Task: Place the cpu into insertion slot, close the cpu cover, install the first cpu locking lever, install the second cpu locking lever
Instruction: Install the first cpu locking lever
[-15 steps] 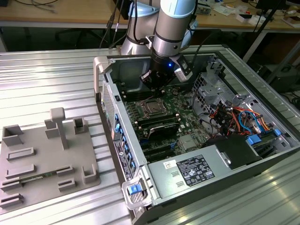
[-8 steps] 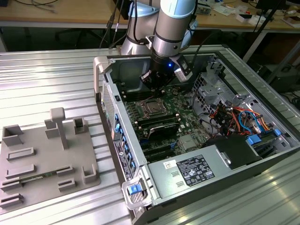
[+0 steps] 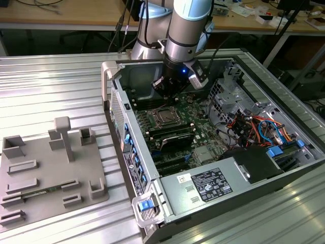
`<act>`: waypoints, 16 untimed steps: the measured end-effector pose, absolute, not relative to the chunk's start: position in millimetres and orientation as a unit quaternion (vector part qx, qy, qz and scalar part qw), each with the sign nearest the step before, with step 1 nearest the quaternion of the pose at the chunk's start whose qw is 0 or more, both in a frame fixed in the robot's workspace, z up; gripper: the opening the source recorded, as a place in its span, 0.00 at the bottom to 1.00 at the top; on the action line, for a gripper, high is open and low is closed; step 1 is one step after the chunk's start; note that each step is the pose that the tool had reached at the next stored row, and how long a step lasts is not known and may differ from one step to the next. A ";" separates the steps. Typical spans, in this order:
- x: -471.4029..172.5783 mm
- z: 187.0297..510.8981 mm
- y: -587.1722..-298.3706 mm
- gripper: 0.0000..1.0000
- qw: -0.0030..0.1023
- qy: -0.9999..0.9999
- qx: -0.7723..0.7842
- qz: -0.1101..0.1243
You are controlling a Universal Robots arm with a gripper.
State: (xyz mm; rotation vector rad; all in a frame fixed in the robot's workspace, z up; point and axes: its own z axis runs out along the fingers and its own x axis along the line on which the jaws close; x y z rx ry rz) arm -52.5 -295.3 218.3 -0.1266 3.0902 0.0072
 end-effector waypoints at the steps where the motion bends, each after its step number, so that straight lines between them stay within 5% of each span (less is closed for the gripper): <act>1: -52.5 217.8 -295.3 0.11 0.024 0.999 -0.041 0.002; 16: -52.2 208.1 -294.9 0.11 0.024 0.999 -0.041 0.002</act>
